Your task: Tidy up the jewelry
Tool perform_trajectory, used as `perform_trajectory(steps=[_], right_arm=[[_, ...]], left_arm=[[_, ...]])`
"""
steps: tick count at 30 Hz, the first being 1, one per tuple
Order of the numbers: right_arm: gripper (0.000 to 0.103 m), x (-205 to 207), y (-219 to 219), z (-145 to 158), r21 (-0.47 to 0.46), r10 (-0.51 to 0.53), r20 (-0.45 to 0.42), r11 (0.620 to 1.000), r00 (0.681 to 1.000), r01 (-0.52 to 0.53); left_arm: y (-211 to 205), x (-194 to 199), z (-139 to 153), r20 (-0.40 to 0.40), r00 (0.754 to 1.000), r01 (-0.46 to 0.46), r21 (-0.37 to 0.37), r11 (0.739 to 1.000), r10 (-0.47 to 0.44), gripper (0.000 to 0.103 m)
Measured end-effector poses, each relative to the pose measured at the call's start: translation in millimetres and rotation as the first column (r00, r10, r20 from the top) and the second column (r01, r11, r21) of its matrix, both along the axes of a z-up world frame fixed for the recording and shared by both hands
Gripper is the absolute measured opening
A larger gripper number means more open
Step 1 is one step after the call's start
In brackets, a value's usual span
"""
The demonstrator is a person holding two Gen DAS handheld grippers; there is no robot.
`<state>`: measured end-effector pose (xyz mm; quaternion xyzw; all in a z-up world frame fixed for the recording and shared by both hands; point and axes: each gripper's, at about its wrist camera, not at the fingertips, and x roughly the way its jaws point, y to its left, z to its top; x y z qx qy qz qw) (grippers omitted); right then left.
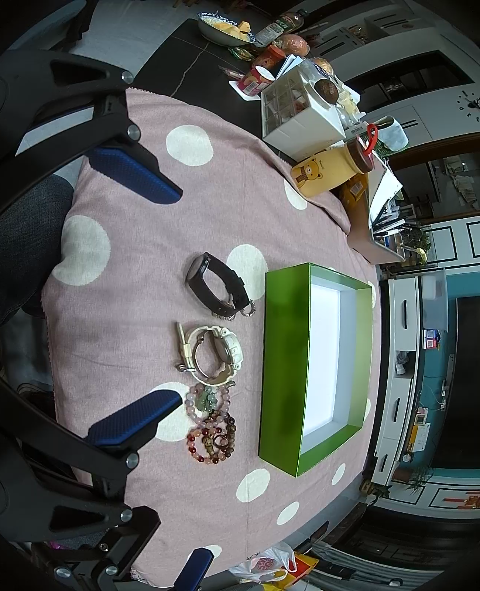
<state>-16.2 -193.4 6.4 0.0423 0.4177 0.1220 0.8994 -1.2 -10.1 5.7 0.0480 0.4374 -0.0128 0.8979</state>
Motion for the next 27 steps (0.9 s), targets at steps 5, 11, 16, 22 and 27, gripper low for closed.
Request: perform_trajectory(steps=[5,11,16,22,27], right_arm=[[0.102,0.0,0.2,0.5,0.001,0.0,-0.001,1.0,1.0,0.0],[0.102,0.0,-0.6,0.3,0.004,-0.003,0.002,1.0,1.0,0.003],[0.102,2.7,-15.6,-1.2,0.078,-0.014,0.014,0.997,1.0,0.013],[0.102,10.2,-38.8,-20.6,0.088,-0.055,0.008,0.995,0.998,0.054],[0.102,19.0,-48.1,-40.5,0.076,-0.068,-0.029,0.995,0.997,0.07]], left_arm=[[-0.1,0.1,-0.1,-0.002,1.0,-0.001,-0.001,1.0,0.001,0.101],[0.0,-0.1,-0.7,-0.001,1.0,-0.001,-0.004,1.0,0.001,0.101],[11.2,2.1,-2.5,0.01,1.0,0.011,-0.13,0.991,-0.01,0.101],[39.7,10.4,-22.5,0.015,1.0,-0.014,-0.213,0.977,0.017,0.101],[62.8,13.7,-42.7,0.002,0.999,-0.05,-0.228,0.972,0.052,0.101]])
